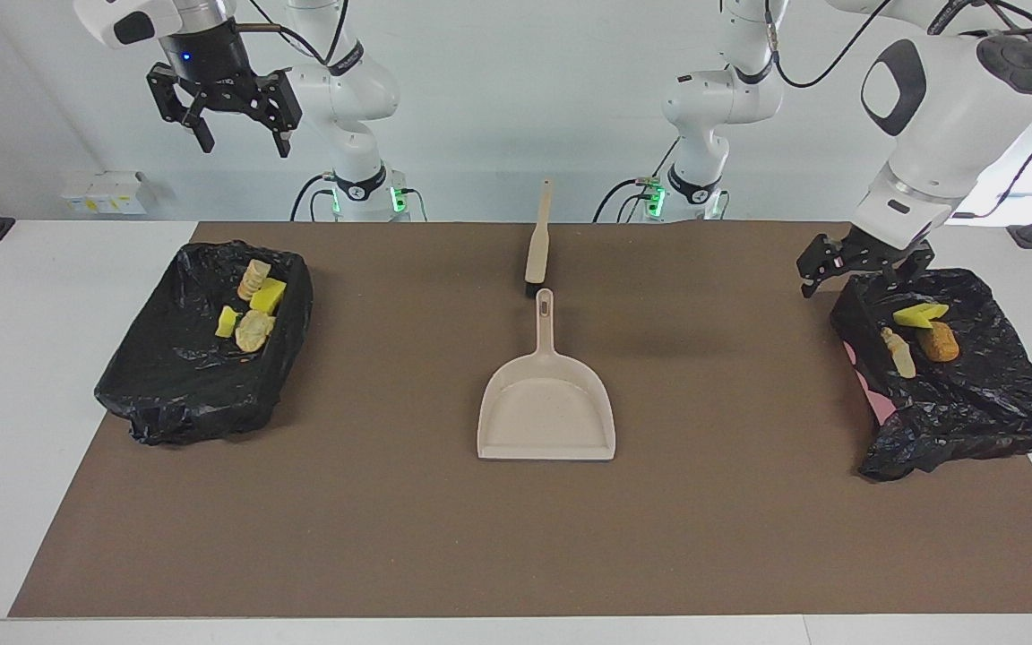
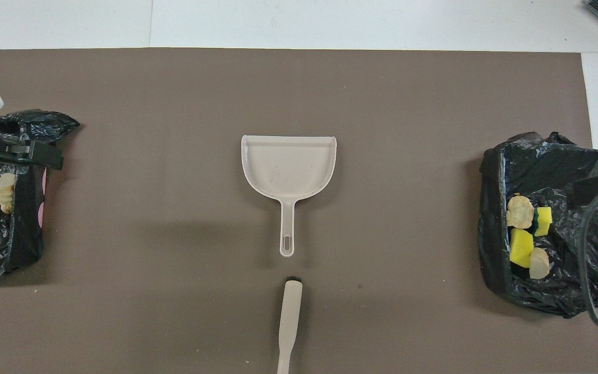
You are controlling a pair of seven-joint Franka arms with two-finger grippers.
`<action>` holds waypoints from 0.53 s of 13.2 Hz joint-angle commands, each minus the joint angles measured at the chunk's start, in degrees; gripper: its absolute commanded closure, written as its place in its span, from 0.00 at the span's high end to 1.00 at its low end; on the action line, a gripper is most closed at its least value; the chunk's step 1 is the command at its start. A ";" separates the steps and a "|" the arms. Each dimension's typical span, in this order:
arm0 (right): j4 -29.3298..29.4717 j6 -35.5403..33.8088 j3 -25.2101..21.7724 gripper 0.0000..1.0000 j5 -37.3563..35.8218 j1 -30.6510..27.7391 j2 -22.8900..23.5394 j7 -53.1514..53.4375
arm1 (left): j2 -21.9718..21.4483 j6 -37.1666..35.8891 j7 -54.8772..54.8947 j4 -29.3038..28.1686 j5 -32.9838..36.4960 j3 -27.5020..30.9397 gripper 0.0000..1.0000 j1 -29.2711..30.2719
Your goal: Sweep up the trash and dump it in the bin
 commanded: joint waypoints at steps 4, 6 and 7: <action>0.37 -0.98 0.01 1.00 -0.38 -0.26 -0.27 -1.69 | -3.30 -7.07 0.08 1.87 0.88 1.79 1.00 -1.18; 0.37 -0.98 0.01 1.00 -0.38 -0.26 -0.27 -1.69 | -3.21 -11.46 0.08 4.34 1.13 1.53 1.00 -1.27; 0.37 -0.98 0.01 1.00 -0.38 -0.26 -0.27 -1.69 | -3.21 -13.40 0.16 5.04 1.31 1.35 1.00 -1.27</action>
